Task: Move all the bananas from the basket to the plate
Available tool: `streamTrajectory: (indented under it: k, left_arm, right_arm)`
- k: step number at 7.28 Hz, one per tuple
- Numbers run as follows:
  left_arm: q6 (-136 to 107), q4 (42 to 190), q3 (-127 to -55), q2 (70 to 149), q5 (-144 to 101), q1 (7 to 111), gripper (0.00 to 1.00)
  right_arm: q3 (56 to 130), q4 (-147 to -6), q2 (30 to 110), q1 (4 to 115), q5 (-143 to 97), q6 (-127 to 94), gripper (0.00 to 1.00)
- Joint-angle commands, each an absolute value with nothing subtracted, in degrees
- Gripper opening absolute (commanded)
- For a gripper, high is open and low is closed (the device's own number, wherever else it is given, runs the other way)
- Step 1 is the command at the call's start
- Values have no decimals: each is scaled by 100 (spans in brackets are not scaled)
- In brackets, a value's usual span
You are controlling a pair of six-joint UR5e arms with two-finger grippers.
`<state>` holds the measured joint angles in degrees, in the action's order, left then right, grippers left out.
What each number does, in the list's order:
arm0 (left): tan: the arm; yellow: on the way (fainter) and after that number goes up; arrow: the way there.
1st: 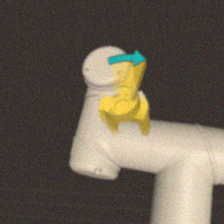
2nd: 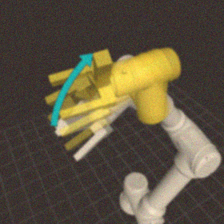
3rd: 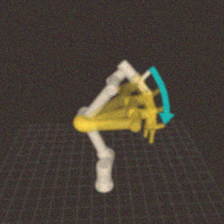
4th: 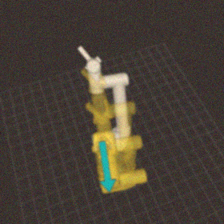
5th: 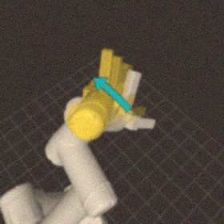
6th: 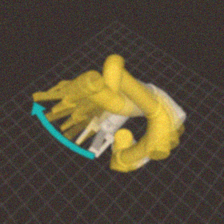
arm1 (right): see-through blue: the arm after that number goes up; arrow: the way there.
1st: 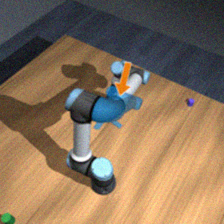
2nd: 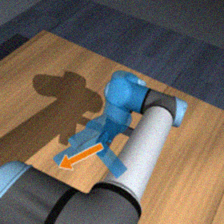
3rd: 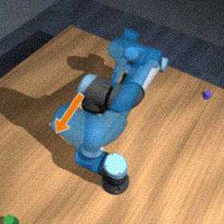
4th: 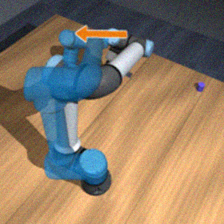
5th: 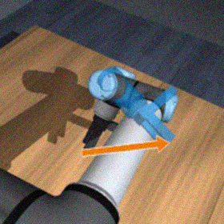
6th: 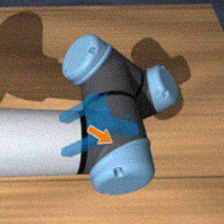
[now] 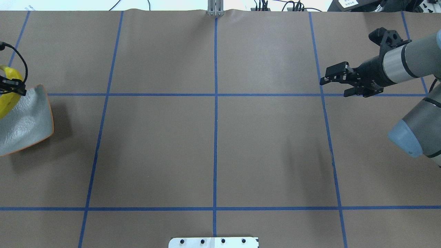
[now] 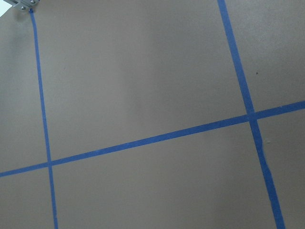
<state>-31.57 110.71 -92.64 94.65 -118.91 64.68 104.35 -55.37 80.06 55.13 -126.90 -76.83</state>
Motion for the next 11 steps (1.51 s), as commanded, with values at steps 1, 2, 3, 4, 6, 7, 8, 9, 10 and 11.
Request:
streamTrajectory:
  k: [1,2,3,4,6,7,8,9,10,11]
  left_arm:
    - [-2962,10776,-9255,9422,-11751,6425,0]
    - [-2979,10767,-9246,9422,-11821,6399,0]
    - [-3014,10758,-9220,9361,-11839,6259,0]
    - [-3023,10671,-9150,9352,-11839,6136,0]
    - [-2997,10564,-9141,9352,-11839,5985,6]
    - [-2971,10564,-9123,9352,-11848,5985,62]
    - [-2962,10582,-9132,9360,-11856,5985,95]
    - [-2962,10582,-9175,9352,-11865,5994,99]
    - [-2953,10573,-9393,9325,-11874,6020,99]
    - [-2962,10547,-9630,9325,-12266,6081,99]
  right_arm:
    - [10328,-5528,7972,5502,-12665,-7673,100]
    - [10318,-5528,7980,5502,-12665,-7673,100]
    - [10310,-5528,7980,5502,-12665,-7673,100]
    - [10275,-5528,7972,5502,-12665,-7682,100]
    - [10283,-5528,7972,5502,-12674,-7682,100]
    - [10292,-5528,7972,5502,-12674,-7682,100]
    - [10318,-5528,8006,5511,-12691,-7682,100]
    - [10327,-5528,8076,5546,-12691,-7664,100]
    - [10327,-5528,8260,5720,-12674,-7368,100]
    - [10310,-5537,8584,5974,-12709,-6756,100]
